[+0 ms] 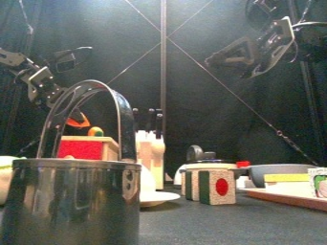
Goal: Place carrot bottom in front of knife holder
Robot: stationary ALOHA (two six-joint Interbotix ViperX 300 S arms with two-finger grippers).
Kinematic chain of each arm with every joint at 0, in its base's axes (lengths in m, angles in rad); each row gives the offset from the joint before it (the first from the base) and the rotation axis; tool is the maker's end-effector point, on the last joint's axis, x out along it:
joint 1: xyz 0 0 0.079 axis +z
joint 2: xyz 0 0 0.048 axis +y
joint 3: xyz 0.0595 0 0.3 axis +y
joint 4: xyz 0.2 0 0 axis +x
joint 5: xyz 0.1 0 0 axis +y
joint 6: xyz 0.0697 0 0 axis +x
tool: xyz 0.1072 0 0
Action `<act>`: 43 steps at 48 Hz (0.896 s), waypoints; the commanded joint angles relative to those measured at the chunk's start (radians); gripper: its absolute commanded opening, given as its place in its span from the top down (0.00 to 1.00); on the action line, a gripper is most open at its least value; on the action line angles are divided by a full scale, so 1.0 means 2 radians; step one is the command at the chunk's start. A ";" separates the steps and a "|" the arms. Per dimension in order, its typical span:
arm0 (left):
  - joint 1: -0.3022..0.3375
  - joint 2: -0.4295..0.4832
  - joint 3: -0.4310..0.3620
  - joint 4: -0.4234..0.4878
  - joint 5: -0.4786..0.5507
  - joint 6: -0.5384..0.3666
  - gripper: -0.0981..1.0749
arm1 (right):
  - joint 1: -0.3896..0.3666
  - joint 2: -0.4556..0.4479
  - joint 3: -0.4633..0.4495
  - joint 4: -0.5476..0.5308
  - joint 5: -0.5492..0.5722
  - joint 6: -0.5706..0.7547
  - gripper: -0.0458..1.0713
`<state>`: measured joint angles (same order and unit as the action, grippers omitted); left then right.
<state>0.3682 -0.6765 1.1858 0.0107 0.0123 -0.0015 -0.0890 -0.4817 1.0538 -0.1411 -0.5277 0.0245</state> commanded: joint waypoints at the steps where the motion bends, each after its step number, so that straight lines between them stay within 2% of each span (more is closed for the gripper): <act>1: -0.008 0.001 -0.013 -0.005 -0.004 0.000 0.26 | 0.001 -0.002 -0.004 0.002 -0.004 0.001 0.71; 15: -0.038 0.002 -0.015 -0.022 -0.010 0.000 0.25 | -0.001 -0.001 -0.004 0.001 -0.004 0.000 0.71; 24: -0.093 0.025 -0.035 -0.034 -0.035 0.002 0.26 | -0.002 0.007 -0.007 0.001 -0.004 0.000 0.71; 30: -0.124 0.071 -0.062 -0.031 -0.061 0.005 0.26 | -0.002 0.014 -0.010 0.000 -0.004 0.000 0.71; 43: -0.140 0.202 -0.123 -0.010 -0.092 0.004 0.26 | -0.002 0.016 -0.009 -0.001 -0.004 0.000 0.71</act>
<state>0.0966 -0.3559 0.9986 -0.0199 -0.1503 0.0077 -0.0936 -0.4433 1.0523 -0.1427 -0.5277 0.0245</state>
